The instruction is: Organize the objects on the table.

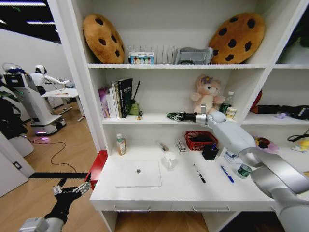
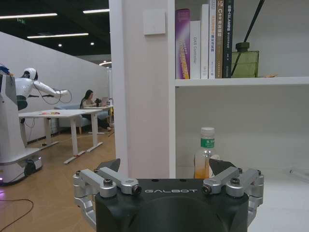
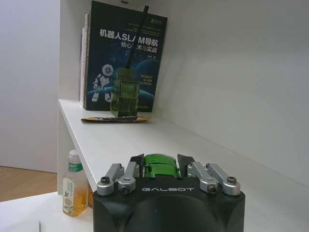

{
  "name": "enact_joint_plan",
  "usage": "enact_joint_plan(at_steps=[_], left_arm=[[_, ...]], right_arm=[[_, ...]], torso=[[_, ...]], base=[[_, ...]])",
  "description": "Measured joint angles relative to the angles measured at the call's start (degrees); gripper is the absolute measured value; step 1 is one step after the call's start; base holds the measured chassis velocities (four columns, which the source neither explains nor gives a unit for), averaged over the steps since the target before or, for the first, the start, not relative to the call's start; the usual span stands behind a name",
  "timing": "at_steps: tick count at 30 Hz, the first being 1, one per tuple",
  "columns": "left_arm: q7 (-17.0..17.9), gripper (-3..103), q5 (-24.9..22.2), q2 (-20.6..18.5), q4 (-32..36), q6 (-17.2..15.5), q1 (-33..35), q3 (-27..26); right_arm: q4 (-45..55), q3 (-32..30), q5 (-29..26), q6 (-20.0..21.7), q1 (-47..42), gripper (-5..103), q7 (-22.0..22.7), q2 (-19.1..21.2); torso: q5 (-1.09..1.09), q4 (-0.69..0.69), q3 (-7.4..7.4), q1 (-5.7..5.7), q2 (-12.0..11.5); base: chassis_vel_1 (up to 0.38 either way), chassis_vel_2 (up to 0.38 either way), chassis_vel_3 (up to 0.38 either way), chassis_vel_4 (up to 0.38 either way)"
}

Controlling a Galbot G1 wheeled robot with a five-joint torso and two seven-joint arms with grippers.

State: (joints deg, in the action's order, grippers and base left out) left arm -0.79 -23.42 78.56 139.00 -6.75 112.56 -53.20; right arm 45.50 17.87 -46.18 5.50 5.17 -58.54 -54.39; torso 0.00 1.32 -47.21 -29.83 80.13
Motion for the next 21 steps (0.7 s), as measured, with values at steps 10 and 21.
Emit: enact_joint_plan(at_steps=[10, 21], left_arm=[[0.0, 100, 0.0, 0.0, 0.0, 0.0, 0.0, 0.0], [0.0, 100, 0.0, 0.0, 0.0, 0.0, 0.0, 0.0]], right_arm=[[3.9, -1.5, -1.7, 0.8, -0.7, 73, -0.2, 2.7], [32.9, -18.8, -8.8, 3.1, -18.8, 100, 16.9, 17.8]], torso=[[-0.01, 0.0, 0.0, 0.0, 0.0], [-0.01, 0.01, 0.0, 0.0, 0.0]], base=[[0.0, 0.0, 0.0, 0.0], [0.0, 0.0, 0.0, 0.0]])
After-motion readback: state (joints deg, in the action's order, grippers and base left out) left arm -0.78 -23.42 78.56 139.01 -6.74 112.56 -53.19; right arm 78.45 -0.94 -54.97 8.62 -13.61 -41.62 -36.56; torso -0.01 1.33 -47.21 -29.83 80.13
